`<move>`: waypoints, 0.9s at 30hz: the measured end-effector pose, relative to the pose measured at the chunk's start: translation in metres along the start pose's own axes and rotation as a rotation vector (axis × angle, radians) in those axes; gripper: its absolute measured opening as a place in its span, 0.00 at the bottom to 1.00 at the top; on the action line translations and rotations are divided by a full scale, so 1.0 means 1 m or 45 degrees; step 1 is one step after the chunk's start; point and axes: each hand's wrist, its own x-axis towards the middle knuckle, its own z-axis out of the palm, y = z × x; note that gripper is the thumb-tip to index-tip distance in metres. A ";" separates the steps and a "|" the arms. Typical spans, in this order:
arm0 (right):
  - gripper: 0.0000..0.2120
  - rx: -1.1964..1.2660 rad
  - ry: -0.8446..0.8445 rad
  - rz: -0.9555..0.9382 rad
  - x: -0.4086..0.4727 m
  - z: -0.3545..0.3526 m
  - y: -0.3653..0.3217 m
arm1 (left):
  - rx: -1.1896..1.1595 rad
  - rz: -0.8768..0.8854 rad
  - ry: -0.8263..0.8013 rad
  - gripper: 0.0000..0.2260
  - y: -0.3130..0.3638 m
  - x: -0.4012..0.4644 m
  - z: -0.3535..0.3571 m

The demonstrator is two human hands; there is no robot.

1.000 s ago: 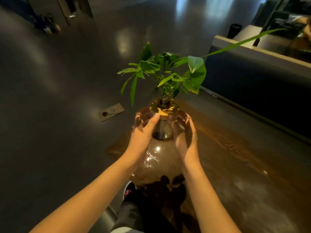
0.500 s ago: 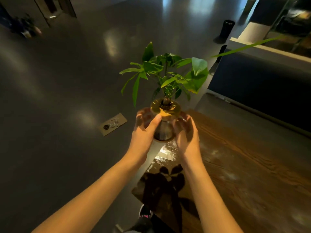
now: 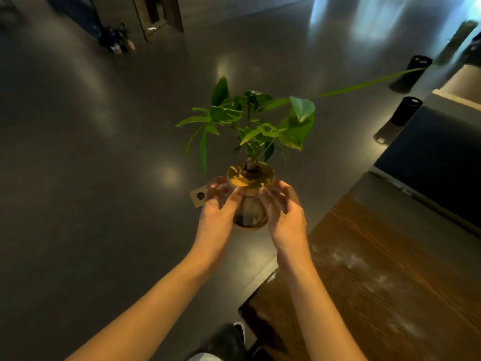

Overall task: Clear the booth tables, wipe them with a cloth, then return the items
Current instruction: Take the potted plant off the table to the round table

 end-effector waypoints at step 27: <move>0.11 -0.073 -1.115 -0.005 -0.003 0.576 0.004 | -0.213 0.220 1.043 0.20 0.036 0.086 -0.518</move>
